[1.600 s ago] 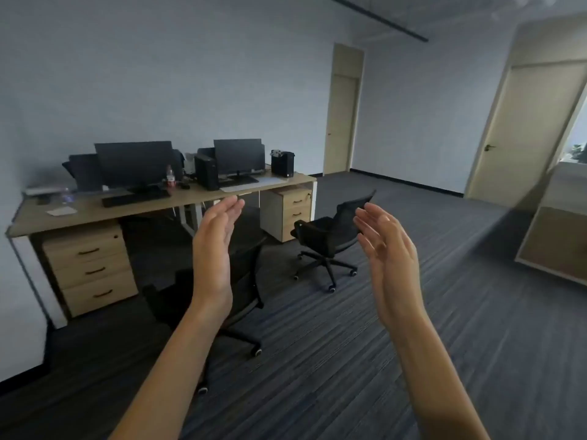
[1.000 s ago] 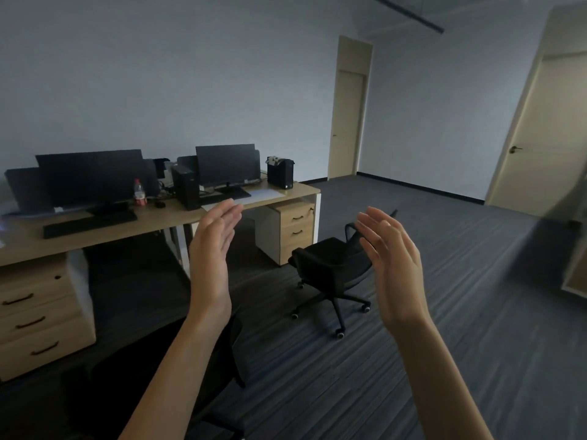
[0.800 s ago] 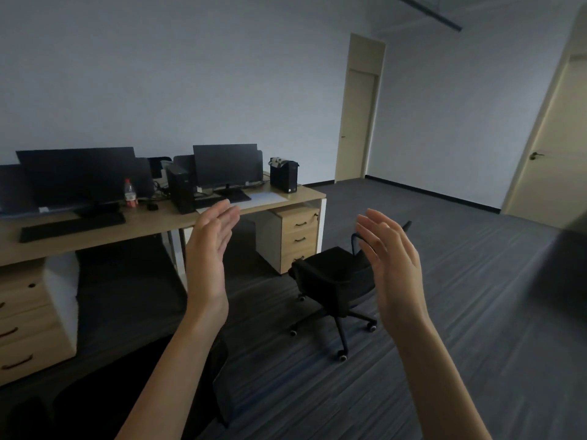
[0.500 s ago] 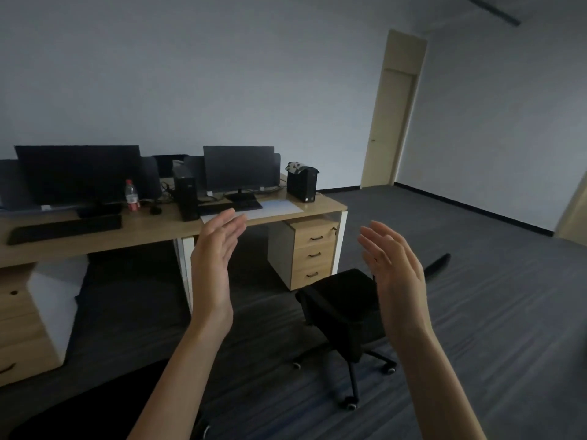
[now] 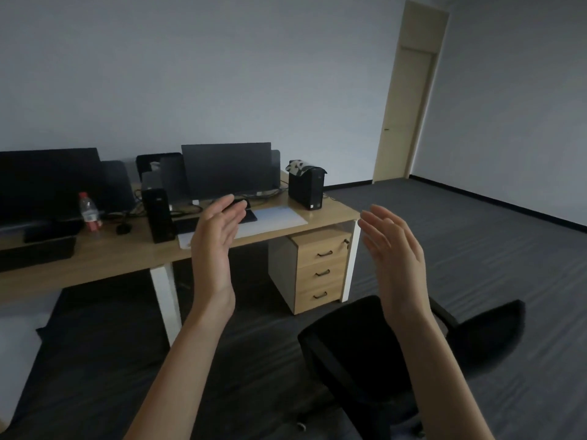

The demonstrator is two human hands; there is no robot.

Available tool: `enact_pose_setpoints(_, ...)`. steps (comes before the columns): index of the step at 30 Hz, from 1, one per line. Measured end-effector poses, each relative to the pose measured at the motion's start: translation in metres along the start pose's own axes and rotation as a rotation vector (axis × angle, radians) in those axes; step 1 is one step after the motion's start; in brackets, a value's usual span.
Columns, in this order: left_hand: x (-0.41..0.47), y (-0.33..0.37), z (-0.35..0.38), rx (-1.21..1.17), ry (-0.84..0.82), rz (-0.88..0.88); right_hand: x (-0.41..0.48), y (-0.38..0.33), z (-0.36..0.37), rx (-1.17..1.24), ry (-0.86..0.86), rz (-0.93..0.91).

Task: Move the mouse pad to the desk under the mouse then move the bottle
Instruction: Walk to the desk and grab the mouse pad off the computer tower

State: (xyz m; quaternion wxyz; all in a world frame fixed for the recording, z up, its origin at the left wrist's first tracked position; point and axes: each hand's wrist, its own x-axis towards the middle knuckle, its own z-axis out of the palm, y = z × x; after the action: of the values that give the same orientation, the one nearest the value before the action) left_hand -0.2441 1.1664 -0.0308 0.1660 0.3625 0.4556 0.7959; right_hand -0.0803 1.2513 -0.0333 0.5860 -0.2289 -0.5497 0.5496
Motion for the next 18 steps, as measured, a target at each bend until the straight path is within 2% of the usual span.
enact_pose_setpoints(10, 0.220, -0.108, 0.054, 0.015, -0.021, -0.022, 0.231, 0.091, 0.030, 0.040, 0.056, -0.001)
enact_pose_setpoints(18, 0.377, -0.221, 0.072, 0.033, -0.026, -0.015, 0.392, 0.197, 0.053, 0.024, 0.062, 0.002)
